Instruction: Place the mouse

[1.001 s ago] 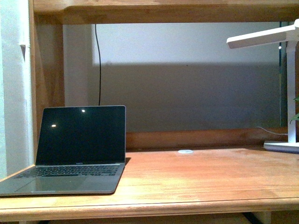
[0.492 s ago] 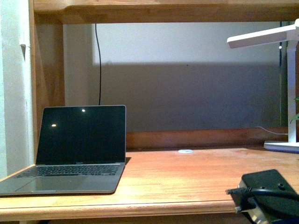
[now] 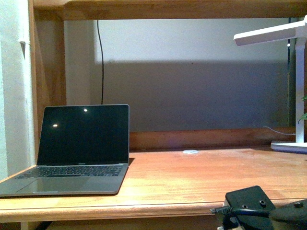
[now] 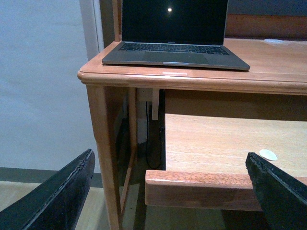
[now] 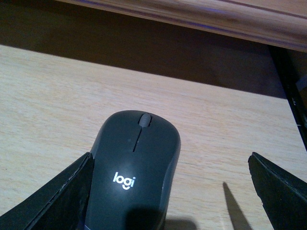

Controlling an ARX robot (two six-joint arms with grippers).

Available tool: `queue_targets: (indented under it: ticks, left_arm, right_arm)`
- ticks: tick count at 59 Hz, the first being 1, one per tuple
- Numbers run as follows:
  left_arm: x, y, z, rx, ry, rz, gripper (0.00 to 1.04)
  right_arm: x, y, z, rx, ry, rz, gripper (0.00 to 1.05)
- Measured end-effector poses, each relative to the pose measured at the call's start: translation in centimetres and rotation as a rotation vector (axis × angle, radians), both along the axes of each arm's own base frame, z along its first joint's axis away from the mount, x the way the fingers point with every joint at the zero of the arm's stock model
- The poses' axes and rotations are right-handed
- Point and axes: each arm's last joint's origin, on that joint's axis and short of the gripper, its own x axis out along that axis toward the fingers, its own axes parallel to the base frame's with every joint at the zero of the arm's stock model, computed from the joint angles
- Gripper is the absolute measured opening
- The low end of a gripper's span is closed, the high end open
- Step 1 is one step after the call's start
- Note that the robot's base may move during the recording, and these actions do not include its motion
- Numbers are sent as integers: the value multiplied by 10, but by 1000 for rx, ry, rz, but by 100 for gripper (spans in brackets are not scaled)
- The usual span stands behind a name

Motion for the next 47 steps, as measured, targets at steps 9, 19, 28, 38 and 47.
queue_targets:
  ticks: [9,19,28,38,47]
  left_arm:
    - [0,0,0,0,0,0,97]
    - [0,0,0,0,0,0,97]
    - [0,0,0,0,0,0,97]
    - [0,0,0,0,0,0,97]
    - [0,0,0,0,0,0,97]
  right_arm:
    - [4,5,-3,-18,14,1,97]
    - [9,8,-4,-43,31,-21,97]
    - [12,9,-6,-61,59,-33,97]
    - [16,11,-3,-81,88,-42,97]
    - [20,13,-1,-76,127,-35,97]
